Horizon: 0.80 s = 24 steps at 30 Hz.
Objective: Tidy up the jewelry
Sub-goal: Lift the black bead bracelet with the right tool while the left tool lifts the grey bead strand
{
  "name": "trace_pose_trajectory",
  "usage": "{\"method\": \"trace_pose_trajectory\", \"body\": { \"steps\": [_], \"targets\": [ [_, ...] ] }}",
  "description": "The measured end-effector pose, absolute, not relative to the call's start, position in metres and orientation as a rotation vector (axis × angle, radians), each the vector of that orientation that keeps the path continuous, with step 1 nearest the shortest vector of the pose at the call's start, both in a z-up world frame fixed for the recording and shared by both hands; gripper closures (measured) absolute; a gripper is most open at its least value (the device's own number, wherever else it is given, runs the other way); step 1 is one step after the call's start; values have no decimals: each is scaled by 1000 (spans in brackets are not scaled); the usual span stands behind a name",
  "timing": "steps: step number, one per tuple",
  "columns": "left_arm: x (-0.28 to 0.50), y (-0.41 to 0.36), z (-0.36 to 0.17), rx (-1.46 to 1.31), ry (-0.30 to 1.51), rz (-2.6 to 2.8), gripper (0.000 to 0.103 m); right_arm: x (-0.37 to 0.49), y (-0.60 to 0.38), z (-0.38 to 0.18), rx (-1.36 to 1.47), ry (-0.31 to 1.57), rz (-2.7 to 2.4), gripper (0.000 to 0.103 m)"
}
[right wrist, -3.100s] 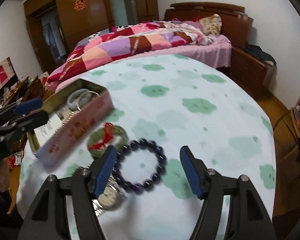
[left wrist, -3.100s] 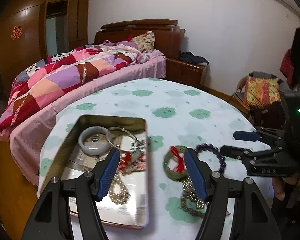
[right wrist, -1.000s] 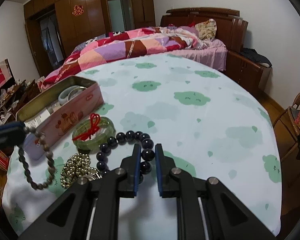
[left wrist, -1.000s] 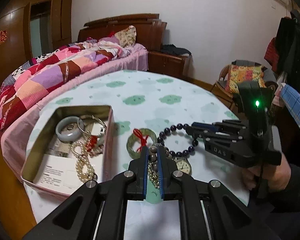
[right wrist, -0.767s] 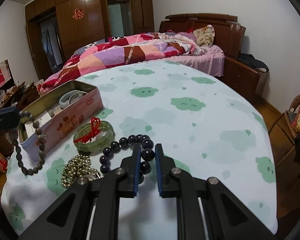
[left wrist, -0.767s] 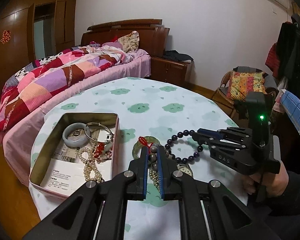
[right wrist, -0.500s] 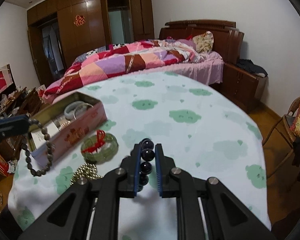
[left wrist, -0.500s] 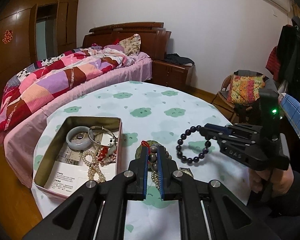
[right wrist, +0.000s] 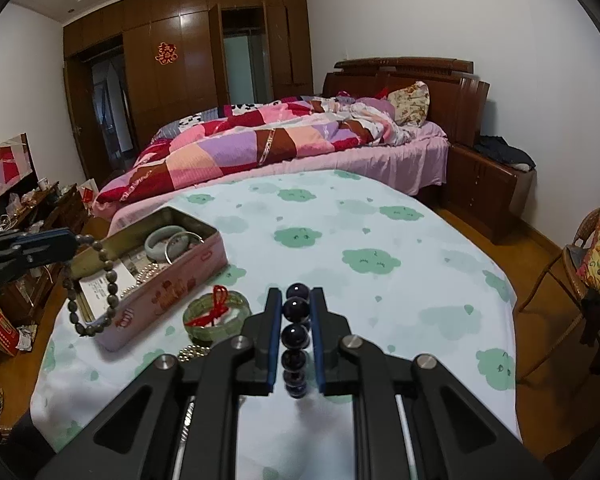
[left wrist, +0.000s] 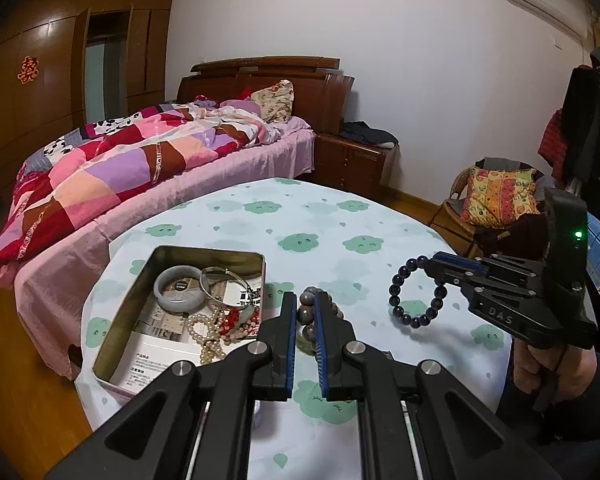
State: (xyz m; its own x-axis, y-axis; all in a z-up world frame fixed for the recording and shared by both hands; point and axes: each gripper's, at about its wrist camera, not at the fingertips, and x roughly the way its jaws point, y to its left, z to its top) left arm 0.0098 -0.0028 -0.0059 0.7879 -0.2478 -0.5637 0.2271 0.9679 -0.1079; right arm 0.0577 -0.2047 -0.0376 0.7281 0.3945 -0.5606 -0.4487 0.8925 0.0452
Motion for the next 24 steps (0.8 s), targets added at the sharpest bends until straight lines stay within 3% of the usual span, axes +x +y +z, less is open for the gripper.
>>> {"method": "trace_pose_trajectory", "body": {
  "steps": [24],
  "targets": [
    [17,16,8,-45,599,-240,95,43,-171,-13,-123,542,557,87]
  ]
}}
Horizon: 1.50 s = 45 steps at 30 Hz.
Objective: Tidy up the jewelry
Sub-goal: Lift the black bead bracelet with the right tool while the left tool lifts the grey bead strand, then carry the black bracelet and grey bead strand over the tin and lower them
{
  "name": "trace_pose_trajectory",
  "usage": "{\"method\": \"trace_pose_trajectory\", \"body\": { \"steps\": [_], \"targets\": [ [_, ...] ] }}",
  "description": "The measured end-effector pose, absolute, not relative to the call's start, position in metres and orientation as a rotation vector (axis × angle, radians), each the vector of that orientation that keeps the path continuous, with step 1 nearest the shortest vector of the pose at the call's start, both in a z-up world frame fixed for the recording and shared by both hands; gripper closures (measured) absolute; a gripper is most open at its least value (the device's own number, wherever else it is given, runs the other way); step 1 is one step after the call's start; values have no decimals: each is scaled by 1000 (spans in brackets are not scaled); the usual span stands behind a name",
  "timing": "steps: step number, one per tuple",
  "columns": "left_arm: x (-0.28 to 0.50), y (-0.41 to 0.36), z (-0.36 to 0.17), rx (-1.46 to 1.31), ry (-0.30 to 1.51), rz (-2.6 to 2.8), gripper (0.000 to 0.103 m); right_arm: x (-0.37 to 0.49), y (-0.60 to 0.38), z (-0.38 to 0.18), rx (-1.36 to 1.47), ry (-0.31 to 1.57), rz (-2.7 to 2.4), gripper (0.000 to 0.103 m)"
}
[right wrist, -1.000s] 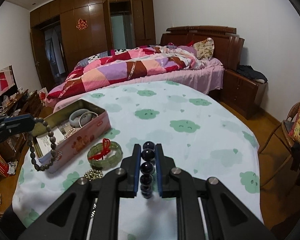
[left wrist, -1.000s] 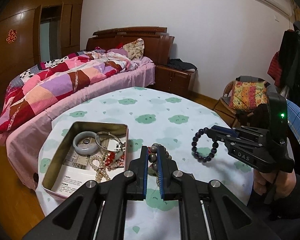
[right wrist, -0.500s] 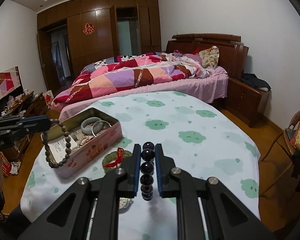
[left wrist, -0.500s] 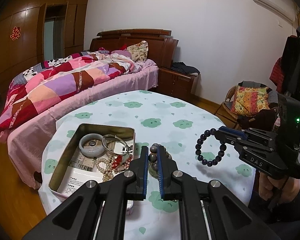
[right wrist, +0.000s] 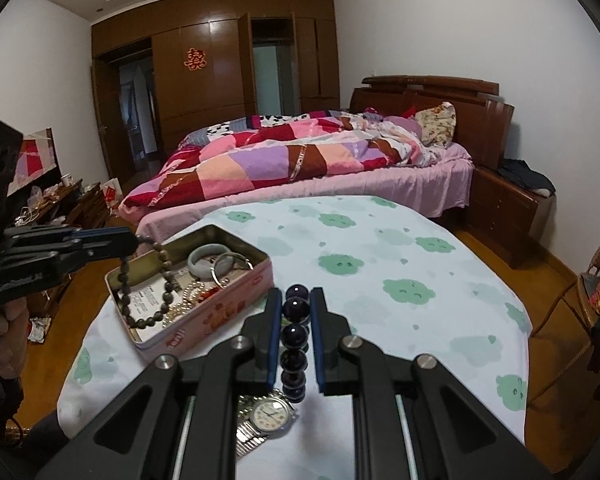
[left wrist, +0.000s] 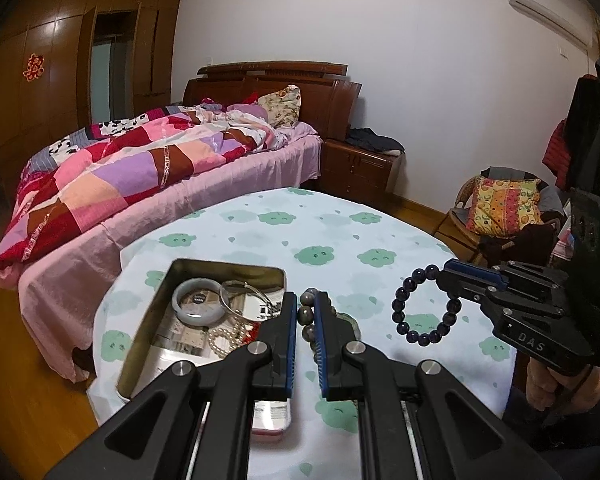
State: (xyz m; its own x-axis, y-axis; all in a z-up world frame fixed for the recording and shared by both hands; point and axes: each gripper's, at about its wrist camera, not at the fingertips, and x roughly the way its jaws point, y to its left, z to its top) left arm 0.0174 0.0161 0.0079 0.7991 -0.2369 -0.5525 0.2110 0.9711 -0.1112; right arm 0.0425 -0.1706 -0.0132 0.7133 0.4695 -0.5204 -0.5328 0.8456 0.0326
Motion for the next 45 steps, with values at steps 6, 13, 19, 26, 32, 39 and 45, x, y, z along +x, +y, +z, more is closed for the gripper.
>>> {"method": "trace_pose_trajectory", "body": {
  "steps": [6,13,19,26,32,39,45],
  "targets": [
    [23,32,11,-59,584,-218,95,46,-154,-2,-128,533,598,87],
    [31,54,9,-79,579,-164,95,49,-125,12,-167,500,644,87],
    [37,71,5,-85,584,-110,95,54,-104,16,-185,492,683,87],
    [43,79,-3,-91,601,-85,95,58,-80,17,-210,490,719,87],
    [46,83,-7,-93,612,-77,95,63,-64,12,-235,504,738,87],
    [50,91,-11,-109,624,-64,95,66,-48,4,-256,534,751,87],
    [54,94,-16,-117,635,-59,95,69,-39,-3,-273,552,757,87]
  ]
}}
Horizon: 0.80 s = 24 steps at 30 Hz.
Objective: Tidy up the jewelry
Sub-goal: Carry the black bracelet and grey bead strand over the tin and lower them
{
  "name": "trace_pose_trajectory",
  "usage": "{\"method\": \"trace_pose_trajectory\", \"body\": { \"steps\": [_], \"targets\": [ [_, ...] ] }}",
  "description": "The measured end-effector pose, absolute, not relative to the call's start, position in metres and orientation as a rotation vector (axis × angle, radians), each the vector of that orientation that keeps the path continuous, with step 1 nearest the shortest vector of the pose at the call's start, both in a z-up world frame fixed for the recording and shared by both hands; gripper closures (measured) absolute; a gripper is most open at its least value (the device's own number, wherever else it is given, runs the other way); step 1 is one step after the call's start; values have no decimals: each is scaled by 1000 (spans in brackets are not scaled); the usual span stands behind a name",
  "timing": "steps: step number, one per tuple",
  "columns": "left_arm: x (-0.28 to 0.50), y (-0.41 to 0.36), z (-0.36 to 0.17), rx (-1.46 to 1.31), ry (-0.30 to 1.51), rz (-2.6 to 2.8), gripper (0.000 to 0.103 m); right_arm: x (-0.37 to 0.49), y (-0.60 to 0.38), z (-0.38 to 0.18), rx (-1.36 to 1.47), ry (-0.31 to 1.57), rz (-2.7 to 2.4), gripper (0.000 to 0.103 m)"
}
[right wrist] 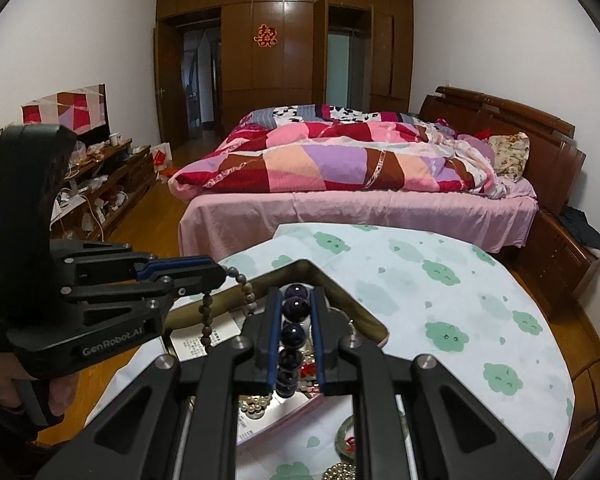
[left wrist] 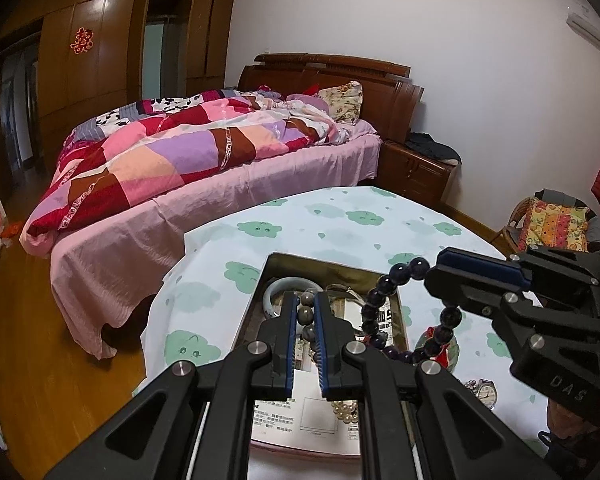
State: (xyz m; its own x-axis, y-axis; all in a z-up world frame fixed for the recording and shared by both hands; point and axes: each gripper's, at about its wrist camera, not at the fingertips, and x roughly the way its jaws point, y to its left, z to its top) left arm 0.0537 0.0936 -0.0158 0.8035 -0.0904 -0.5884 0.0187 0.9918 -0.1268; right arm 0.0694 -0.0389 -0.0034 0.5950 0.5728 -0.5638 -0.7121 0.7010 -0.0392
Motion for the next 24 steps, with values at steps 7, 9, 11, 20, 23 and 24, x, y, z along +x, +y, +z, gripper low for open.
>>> {"method": "trace_pose_trajectory", "body": {
  "steps": [7,9,11,20,23,24],
  "targets": [
    [59,96,-23,-124,653,-57,95,72,-29,-12,-288,574,762,87],
    [60,98,-24,-125,656,-54,95,74,-27,-16,-287,583,763,87],
    [61,98,-26,-126,659,-50,95,75,-27,-21,-279,596,762,87],
    [66,99,-36,-122,682,-44,95,80,-28,-37,-258,652,759,87],
    [68,99,-40,-119,692,-44,95,81,-27,-41,-262,663,757,87],
    [69,99,-41,-117,697,-45,95,81,-27,-43,-265,667,755,87]
  ]
}}
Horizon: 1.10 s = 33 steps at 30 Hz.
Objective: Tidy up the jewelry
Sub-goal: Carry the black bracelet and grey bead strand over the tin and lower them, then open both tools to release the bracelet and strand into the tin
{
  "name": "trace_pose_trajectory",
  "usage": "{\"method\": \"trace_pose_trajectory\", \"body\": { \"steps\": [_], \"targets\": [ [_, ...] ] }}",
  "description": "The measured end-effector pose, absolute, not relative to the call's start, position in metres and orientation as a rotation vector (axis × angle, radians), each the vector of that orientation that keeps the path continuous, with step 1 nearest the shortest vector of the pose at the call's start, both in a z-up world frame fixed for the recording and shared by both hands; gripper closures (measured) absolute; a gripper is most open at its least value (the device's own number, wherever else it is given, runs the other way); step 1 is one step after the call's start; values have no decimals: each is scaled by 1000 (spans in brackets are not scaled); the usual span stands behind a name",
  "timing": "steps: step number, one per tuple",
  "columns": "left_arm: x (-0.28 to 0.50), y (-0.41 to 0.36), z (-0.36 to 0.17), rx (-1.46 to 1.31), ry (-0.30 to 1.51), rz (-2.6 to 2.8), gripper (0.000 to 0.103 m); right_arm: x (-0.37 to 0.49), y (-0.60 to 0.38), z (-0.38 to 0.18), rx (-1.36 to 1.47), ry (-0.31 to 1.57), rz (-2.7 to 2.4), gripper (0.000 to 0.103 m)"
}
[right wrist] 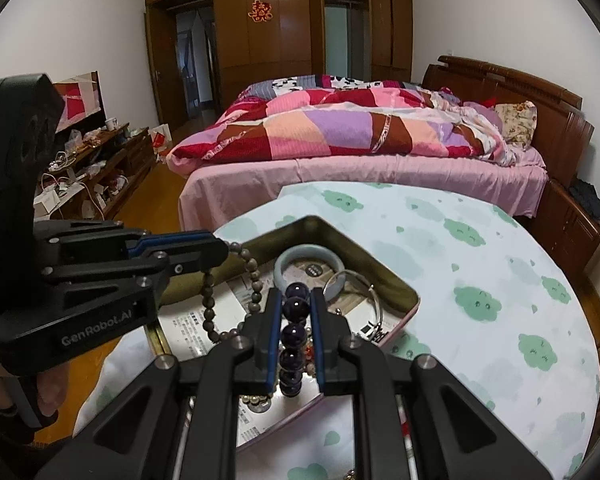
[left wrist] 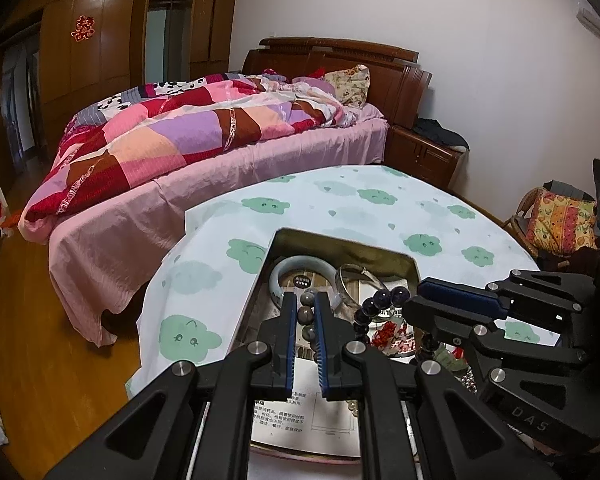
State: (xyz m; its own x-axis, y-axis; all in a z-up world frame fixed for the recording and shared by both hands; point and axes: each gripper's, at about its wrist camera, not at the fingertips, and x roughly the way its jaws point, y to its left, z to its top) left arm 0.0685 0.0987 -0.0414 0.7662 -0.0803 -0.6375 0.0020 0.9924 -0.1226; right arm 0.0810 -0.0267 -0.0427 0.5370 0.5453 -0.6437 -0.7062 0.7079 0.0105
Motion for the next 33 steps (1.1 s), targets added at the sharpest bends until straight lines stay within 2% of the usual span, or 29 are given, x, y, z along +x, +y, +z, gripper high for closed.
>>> {"method": "trace_pose_trajectory", "body": {
  "steps": [15,30,31,32,33],
  "targets": [
    [78,93,-67,-97,772,-60,95,94,-28,-61,-256,736,731,87],
    [79,92,-67,-76,777,-40,94,100,-32,-71,-239,770,720,86],
    [80,91,-67,-77,775,-40,93,101,-31,-71,-239,771,719,84],
    [79,91,-65,-77,771,-39,87,101,-31,-71,-233,771,720,81],
    [79,92,-64,-76,768,-35,73,101,-31,-71,-229,771,718,77]
  ]
}}
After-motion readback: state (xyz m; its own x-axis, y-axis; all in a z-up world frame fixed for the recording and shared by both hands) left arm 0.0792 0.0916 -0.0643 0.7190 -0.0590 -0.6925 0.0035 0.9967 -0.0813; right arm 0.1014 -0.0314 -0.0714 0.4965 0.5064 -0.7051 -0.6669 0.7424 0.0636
